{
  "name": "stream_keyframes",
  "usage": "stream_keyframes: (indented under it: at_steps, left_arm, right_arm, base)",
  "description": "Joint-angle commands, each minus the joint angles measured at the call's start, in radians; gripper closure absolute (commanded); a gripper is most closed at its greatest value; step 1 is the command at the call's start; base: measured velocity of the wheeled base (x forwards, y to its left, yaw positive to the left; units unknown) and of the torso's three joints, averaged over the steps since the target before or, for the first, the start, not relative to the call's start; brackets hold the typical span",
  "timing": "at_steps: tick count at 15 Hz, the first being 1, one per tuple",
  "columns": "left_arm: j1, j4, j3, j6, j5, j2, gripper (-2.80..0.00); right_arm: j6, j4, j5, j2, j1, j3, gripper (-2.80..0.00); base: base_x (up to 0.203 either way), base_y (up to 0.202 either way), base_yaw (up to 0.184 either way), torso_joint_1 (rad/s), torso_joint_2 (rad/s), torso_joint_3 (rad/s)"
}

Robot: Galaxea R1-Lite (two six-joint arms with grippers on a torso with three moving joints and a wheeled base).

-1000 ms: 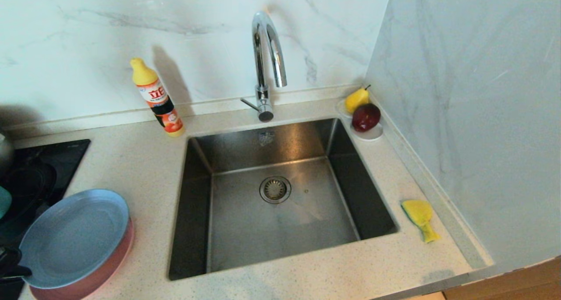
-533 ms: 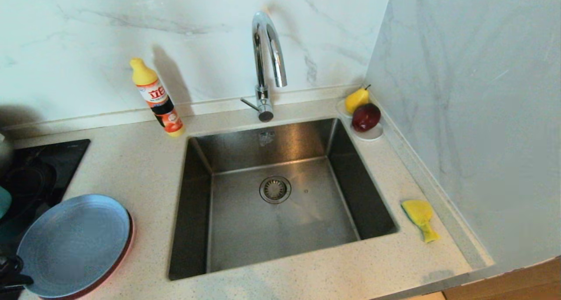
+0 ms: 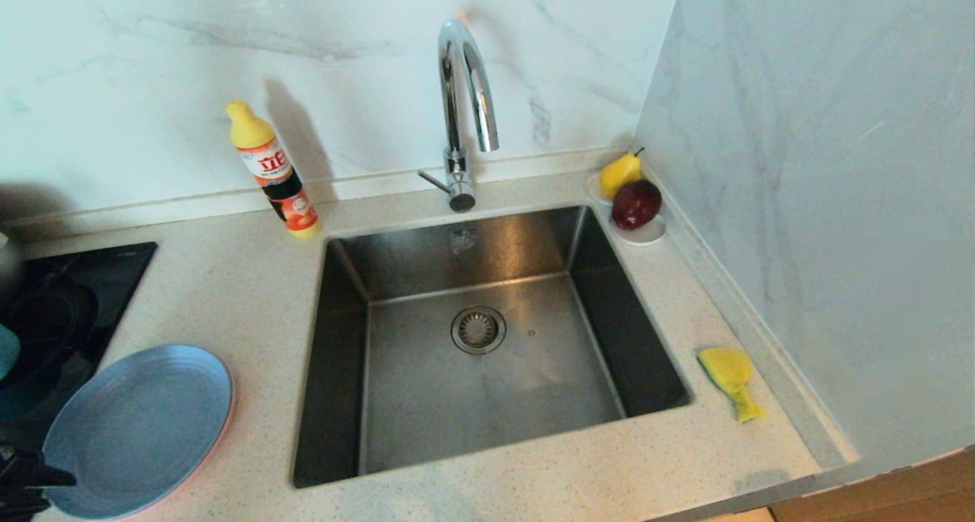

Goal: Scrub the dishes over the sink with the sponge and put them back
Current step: Place the plate on the plate, then place the bowl on the plate

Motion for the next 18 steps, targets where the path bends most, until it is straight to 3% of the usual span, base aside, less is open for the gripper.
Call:
stream_keyframes:
  at_steps: [1, 4, 7, 8, 14, 15, 18]
  left_arm:
    - [0.000, 0.014, -0.012, -0.006, -0.029, -0.034, -2.80]
    - [0.002, 0.016, -0.049, -0.019, -0.034, -0.049, -2.80]
    - [0.001, 0.017, -0.124, -0.073, -0.029, -0.079, -2.80]
    - [0.001, 0.017, -0.155, -0.081, -0.025, -0.080, 0.00]
    - [0.001, 0.014, -0.408, -0.073, 0.040, -0.037, 0.00]
    - [0.001, 0.015, -0.463, -0.046, 0.053, -0.011, 0.00]
    - [0.002, 0.007, -0.564, 0.130, 0.093, 0.093, 0.00]
  right_arm:
    - [-0.001, 0.000, 0.000, 0.000, 0.000, 0.000, 0.00]
    - [-0.001, 0.000, 0.000, 0.000, 0.000, 0.000, 0.00]
    - [-0.001, 0.000, 0.000, 0.000, 0.000, 0.000, 0.00]
    - [-0.001, 0.000, 0.000, 0.000, 0.000, 0.000, 0.00]
    - [-0.001, 0.000, 0.000, 0.000, 0.000, 0.000, 0.00]
    - [-0.001, 0.000, 0.000, 0.001, 0.000, 0.000, 0.00]
    - [-0.001, 0.000, 0.000, 0.000, 0.000, 0.000, 0.00]
  base:
    - [0.000, 0.000, 0.000, 0.000, 0.00, 0.000]
    - [0.000, 0.000, 0.000, 0.000, 0.00, 0.000]
    - [0.000, 0.000, 0.000, 0.000, 0.00, 0.000]
    - [0.000, 0.000, 0.000, 0.000, 0.00, 0.000]
    - [0.000, 0.000, 0.000, 0.000, 0.00, 0.000]
    - [0.000, 0.000, 0.000, 0.000, 0.00, 0.000]
    - [0.000, 0.000, 0.000, 0.000, 0.00, 0.000]
